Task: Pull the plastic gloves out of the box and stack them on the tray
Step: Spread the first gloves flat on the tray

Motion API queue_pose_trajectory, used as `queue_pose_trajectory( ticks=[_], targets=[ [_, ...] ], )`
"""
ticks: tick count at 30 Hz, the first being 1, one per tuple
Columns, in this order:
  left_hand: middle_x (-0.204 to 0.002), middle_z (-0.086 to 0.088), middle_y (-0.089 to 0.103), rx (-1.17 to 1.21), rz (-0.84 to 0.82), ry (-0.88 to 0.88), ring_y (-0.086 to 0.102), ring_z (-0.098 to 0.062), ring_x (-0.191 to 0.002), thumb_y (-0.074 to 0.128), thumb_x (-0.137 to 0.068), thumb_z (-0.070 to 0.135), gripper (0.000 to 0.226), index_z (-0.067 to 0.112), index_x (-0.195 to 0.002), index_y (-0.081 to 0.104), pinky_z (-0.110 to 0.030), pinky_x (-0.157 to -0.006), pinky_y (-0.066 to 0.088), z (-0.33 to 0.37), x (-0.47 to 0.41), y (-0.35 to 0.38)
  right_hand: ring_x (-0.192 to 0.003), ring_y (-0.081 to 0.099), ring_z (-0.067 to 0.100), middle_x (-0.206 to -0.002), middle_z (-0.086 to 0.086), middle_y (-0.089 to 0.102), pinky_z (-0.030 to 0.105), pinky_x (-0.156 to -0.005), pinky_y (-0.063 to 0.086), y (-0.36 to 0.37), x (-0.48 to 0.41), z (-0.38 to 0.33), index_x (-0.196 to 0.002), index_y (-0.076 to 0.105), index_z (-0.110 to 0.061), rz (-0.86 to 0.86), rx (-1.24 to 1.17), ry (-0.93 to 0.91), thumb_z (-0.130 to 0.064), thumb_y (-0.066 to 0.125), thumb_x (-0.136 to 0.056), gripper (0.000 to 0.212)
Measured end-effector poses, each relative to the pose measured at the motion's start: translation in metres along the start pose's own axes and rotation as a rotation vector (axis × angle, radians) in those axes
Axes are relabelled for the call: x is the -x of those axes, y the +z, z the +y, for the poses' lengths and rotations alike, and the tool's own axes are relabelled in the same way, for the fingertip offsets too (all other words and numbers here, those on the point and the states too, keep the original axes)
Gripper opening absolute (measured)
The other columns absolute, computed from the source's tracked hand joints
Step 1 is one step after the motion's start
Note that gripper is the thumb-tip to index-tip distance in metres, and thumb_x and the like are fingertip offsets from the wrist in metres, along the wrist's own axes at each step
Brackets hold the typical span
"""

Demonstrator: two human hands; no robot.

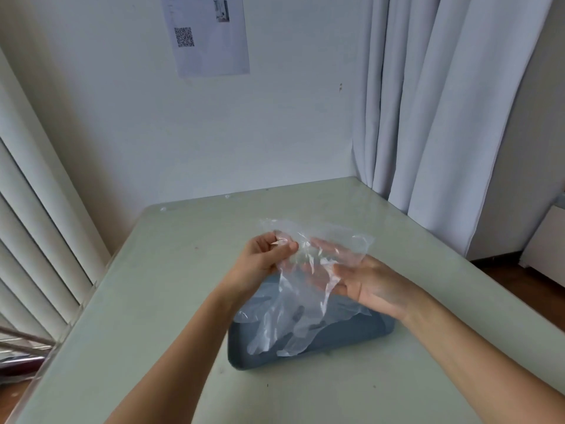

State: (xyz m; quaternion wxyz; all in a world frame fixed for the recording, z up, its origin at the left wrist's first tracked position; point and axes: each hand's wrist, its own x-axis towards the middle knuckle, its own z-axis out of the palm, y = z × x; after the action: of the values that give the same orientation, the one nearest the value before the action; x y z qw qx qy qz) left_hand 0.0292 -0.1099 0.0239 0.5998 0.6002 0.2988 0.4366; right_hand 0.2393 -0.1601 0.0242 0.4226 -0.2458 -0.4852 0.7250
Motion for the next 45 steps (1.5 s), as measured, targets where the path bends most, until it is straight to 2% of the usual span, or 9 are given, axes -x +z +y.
queue_pose_trajectory(
  ticks=[4, 10, 19, 22, 25, 28, 34, 40, 45],
  targets=[
    [-0.063, -0.005, 0.057, -0.297, -0.085, 0.0, 0.052, -0.014, -0.053, 0.072, -0.075, 0.021, 0.017, 0.007, -0.082, 0.064, -0.021, -0.056, 0.047, 0.033, 0.008, -0.012, -0.109, 0.064, 0.03, -0.124, 0.017, 0.063, 0.036, -0.084, 0.056, -0.011, -0.003, -0.016, -0.123, 0.064, -0.012, 0.056, 0.034, 0.048, -0.058, 0.079, -0.064, 0.076],
    [-0.057, 0.004, 0.055, -0.63, -0.145, -0.306, 0.046, -0.009, -0.049, 0.071, -0.085, 0.023, 0.017, 0.007, -0.085, 0.065, -0.017, -0.052, 0.038, 0.035, 0.001, -0.025, -0.057, 0.068, 0.013, -0.07, 0.01, 0.072, 0.019, -0.054, 0.055, -0.006, -0.019, -0.014, -0.094, 0.066, 0.003, 0.378, 0.322, 0.157, -0.005, 0.059, -0.09, 0.012],
    [-0.066, 0.001, 0.058, -1.08, -0.02, -0.606, 0.051, -0.014, -0.055, 0.07, -0.084, 0.036, 0.027, 0.011, -0.077, 0.064, -0.017, -0.055, 0.044, -0.012, -0.013, -0.046, -0.055, 0.063, 0.013, -0.057, 0.001, 0.068, 0.03, -0.064, 0.051, -0.042, -0.04, 0.035, -0.071, 0.062, -0.007, 0.62, 0.889, 0.354, -0.011, 0.061, -0.092, 0.021],
    [-0.086, -0.002, 0.065, -1.417, 0.148, -0.522, 0.063, -0.02, -0.079, 0.068, -0.084, 0.034, 0.026, 0.01, -0.093, 0.063, -0.024, -0.064, 0.047, -0.01, -0.013, -0.049, -0.054, 0.057, 0.012, -0.065, 0.005, 0.07, 0.026, -0.057, 0.048, -0.044, -0.045, 0.039, -0.077, 0.063, -0.005, 0.622, 0.974, 0.375, -0.014, 0.061, -0.092, 0.017],
    [-0.12, -0.006, 0.057, -1.539, 0.32, -0.201, 0.053, -0.023, -0.11, 0.058, -0.091, 0.03, 0.034, 0.013, -0.12, 0.054, -0.03, -0.087, 0.042, -0.011, -0.005, -0.029, -0.06, 0.058, 0.016, -0.077, 0.012, 0.071, 0.028, -0.06, 0.046, -0.046, -0.049, 0.043, -0.09, 0.064, 0.001, 0.655, 1.006, 0.349, -0.014, 0.063, -0.09, 0.015],
    [-0.135, -0.003, 0.048, -1.422, 0.148, 0.029, 0.048, -0.018, -0.12, 0.044, -0.099, 0.025, 0.035, 0.017, -0.133, 0.049, -0.024, -0.094, 0.035, -0.027, 0.007, 0.008, -0.068, 0.064, 0.021, -0.073, 0.01, 0.069, 0.033, -0.068, 0.052, -0.047, -0.049, 0.044, -0.093, 0.065, 0.004, 0.672, 0.981, 0.35, -0.011, 0.063, -0.088, 0.016],
    [-0.161, -0.004, 0.003, -1.477, -0.378, -0.051, 0.001, -0.018, -0.148, 0.025, -0.105, 0.031, 0.056, 0.011, -0.153, 0.008, -0.028, -0.117, -0.001, -0.073, 0.002, 0.024, -0.062, 0.05, 0.017, -0.064, 0.006, 0.055, 0.025, -0.056, 0.036, -0.043, -0.047, 0.039, -0.07, 0.059, -0.007, 0.685, 1.035, 0.373, -0.01, 0.066, -0.082, 0.014],
    [-0.16, 0.001, -0.007, -1.464, -0.465, -0.038, -0.009, -0.016, -0.147, 0.021, -0.104, 0.041, 0.058, 0.019, -0.153, 0.0, -0.032, -0.117, -0.007, -0.081, -0.004, 0.017, -0.057, 0.048, 0.013, -0.06, 0.001, 0.05, 0.022, -0.05, 0.036, -0.047, -0.044, 0.033, -0.062, 0.053, -0.013, 0.648, 1.025, 0.377, -0.02, 0.065, -0.085, 0.027],
    [-0.16, 0.009, -0.01, -1.487, -0.445, -0.06, -0.014, -0.015, -0.146, 0.023, -0.098, 0.058, 0.065, 0.033, -0.152, -0.003, -0.048, -0.117, -0.01, -0.083, -0.005, 0.013, -0.061, 0.045, 0.021, -0.056, 0.0, 0.042, 0.024, -0.049, 0.028, -0.047, -0.038, 0.024, -0.055, 0.039, -0.016, 0.702, 1.407, 0.406, -0.023, 0.06, -0.089, 0.041]
  ],
)
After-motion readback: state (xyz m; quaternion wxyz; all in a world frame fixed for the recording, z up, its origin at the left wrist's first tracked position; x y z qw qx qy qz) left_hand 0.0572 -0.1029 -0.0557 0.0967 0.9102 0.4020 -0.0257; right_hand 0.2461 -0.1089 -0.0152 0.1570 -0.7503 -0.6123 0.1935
